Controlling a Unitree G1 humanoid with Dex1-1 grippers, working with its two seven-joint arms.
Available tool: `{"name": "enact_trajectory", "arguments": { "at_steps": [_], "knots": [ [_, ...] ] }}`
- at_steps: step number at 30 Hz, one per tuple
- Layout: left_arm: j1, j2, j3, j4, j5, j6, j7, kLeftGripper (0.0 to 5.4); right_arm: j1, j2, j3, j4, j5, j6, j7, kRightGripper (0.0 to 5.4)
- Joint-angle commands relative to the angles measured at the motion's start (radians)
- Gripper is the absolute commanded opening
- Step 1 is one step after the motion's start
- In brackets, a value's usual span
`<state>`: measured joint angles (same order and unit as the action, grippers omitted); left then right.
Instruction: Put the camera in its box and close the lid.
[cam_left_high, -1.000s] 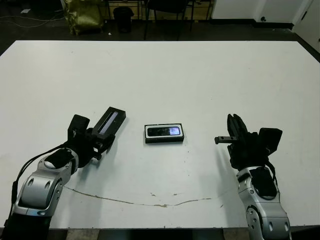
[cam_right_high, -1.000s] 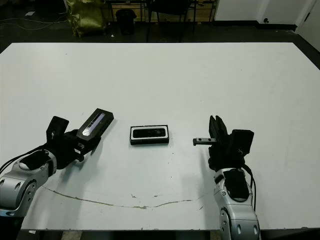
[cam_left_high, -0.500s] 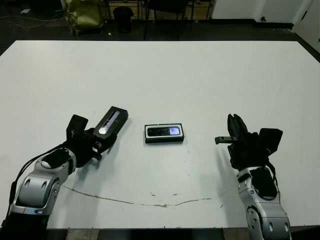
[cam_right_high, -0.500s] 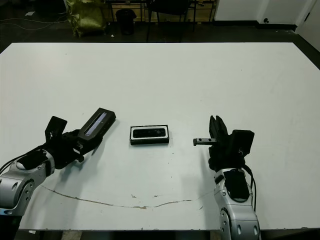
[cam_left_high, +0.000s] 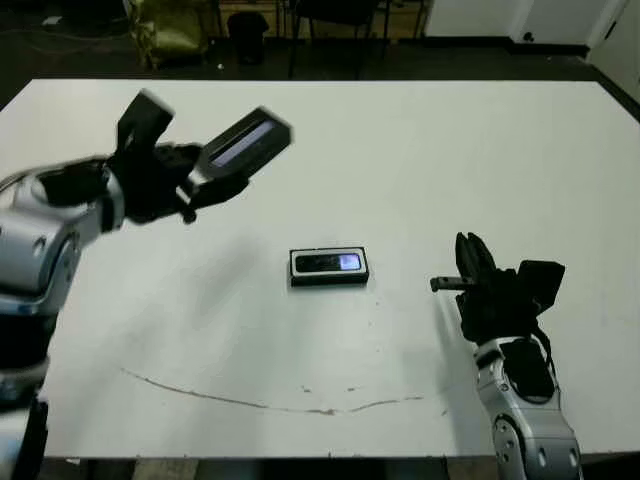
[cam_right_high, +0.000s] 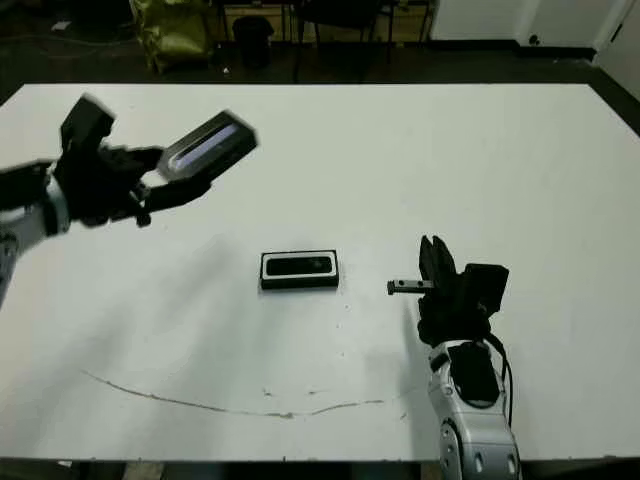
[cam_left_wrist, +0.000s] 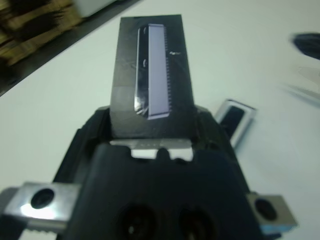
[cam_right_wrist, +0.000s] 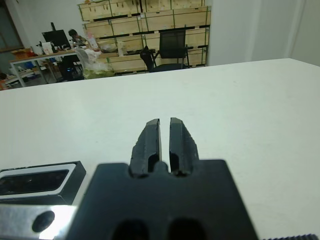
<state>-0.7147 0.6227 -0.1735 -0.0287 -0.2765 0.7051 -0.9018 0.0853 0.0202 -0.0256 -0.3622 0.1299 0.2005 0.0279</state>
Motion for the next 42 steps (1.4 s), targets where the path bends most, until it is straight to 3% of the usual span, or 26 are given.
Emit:
{"name": "enact_trajectory", "arguments": {
  "at_steps": [1,5,13,42],
  "knots": [
    [-0.072,0.022,-0.111,0.111,0.067,-0.100,-0.130,2.50,0.005,-0.007,-0.007,0.017,0.003,0.003,0.002,0.00],
    [-0.144,-0.017,-0.184,0.246,0.126,-0.192,-0.231,2.50,0.007,-0.002,-0.008,0.016,0.010,0.004,0.001,0.00],
    [-0.157,-0.088,-0.208,0.355,0.164,-0.297,-0.298,2.50,0.011,0.000,-0.007,0.010,0.015,0.014,-0.002,0.00],
    [-0.133,-0.196,-0.215,0.474,0.173,-0.331,-0.400,2.50,0.007,-0.006,0.000,0.029,-0.005,-0.003,-0.007,0.00]
  ]
}}
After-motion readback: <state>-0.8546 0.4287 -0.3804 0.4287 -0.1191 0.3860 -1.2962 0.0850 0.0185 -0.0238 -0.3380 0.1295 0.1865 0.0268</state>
